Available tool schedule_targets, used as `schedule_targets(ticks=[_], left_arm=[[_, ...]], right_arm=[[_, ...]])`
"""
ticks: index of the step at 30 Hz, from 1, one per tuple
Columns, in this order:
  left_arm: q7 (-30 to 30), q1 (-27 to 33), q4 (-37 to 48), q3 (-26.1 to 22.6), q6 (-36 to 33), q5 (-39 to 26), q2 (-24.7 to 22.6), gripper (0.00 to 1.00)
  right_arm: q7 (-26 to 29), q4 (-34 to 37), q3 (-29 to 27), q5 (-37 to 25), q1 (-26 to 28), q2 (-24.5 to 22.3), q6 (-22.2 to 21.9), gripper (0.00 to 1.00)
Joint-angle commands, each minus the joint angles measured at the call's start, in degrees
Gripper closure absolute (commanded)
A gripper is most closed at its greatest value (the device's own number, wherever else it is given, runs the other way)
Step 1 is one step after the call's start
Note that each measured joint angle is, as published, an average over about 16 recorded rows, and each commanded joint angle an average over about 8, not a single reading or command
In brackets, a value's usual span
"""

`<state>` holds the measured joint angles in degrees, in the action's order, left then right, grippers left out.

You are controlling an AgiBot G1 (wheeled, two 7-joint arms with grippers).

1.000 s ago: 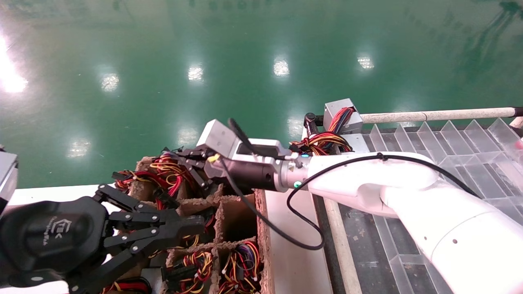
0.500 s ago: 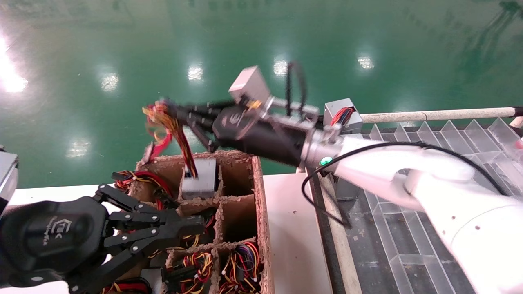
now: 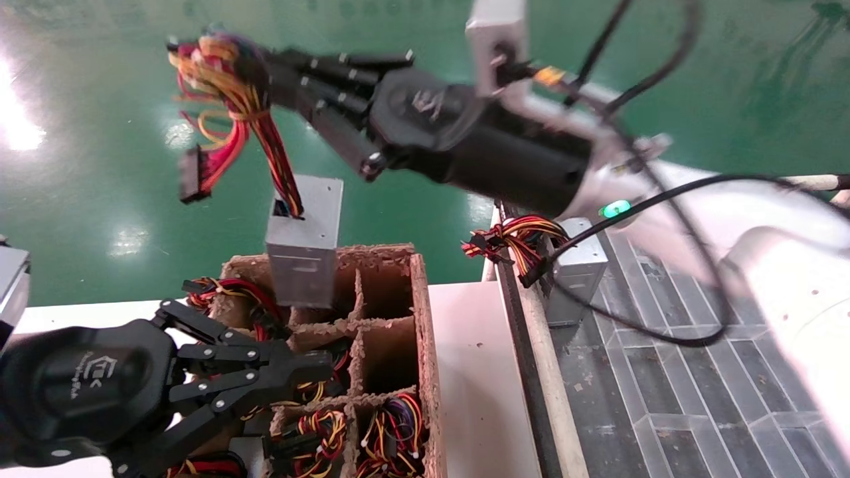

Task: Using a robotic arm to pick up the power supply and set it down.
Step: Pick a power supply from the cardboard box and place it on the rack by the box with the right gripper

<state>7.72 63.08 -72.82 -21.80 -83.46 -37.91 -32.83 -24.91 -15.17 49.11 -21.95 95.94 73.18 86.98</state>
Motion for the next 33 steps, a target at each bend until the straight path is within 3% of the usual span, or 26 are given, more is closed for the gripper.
schedule_targets(ticks=[1, 13, 24, 33], left_arm=[[0.0, 0.0, 0.0, 0.0, 0.0, 0.0, 0.0, 1.00], [0.0, 0.0, 0.0, 0.0, 0.0, 0.0, 0.0, 1.00], [0.0, 0.0, 0.0, 0.0, 0.0, 0.0, 0.0, 1.00], [0.0, 0.0, 0.0, 0.0, 0.0, 0.0, 0.0, 1.00]], right_arm=[[-0.8, 0.5, -0.3, 0.4, 1.1, -0.4, 2.8, 1.00], [-1.4, -4.6, -1.4, 2.2, 2.5, -9.7, 3.4, 1.00], [2.5, -16.3, -3.0, 4.8, -1.1, -25.9, 1.5, 1.00], [5.6, -30.5, -4.5, 8.6, -10.1, -39.8, -5.4, 1.00]])
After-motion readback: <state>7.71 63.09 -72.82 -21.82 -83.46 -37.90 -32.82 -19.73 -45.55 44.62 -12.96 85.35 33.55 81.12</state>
